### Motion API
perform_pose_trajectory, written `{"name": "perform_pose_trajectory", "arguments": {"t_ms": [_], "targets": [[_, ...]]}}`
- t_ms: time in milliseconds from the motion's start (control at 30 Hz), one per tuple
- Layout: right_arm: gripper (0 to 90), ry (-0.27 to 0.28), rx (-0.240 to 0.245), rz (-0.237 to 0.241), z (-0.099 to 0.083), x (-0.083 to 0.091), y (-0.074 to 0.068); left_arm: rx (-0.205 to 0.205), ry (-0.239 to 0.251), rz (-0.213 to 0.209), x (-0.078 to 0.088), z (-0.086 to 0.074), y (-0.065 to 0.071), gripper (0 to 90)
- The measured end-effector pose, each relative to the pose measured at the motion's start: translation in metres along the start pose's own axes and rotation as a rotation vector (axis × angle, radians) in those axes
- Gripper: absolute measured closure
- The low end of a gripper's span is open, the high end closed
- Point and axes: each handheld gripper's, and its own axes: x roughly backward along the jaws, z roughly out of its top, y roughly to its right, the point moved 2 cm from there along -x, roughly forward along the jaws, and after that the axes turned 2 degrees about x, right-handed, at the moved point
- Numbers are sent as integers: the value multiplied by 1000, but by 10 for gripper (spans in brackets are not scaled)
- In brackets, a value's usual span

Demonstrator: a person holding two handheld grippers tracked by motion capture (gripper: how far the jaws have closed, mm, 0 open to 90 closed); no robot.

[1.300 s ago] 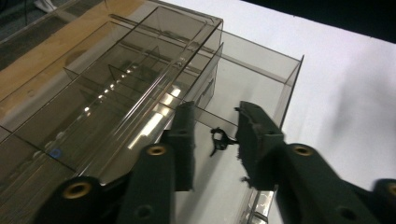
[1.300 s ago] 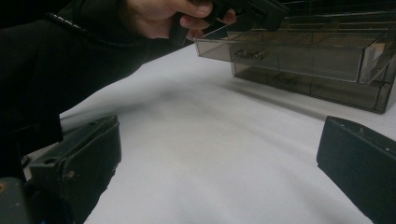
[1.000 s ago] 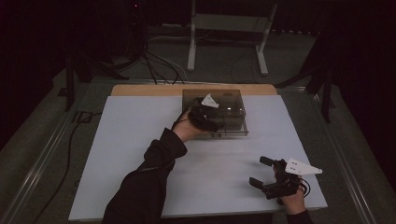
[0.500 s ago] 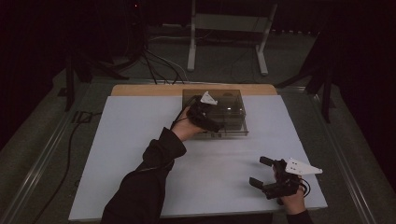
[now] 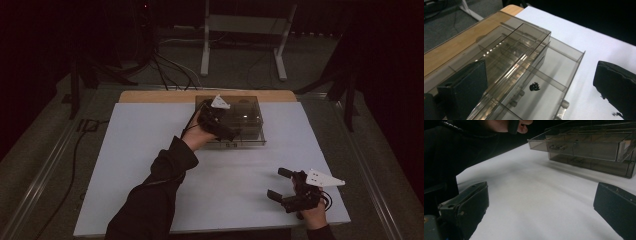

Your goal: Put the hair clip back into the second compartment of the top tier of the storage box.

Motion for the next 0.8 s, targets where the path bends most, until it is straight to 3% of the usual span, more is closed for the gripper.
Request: {"name": "perform_pose_trajectory", "arguments": {"t_ms": [200, 433, 567, 800], "targets": [[0, -1, 2, 2, 0, 0, 0, 35, 19, -8, 8, 1, -2, 4], [0, -1, -1, 3, 0, -1, 0, 32, 34, 1, 13, 0, 1, 4], [0, -1, 1, 7, 1, -3, 0, 64, 69, -6, 20, -1, 1, 4], [0, -6, 5, 14, 3, -6, -2, 76, 73, 4, 28, -6, -2, 4]]}}
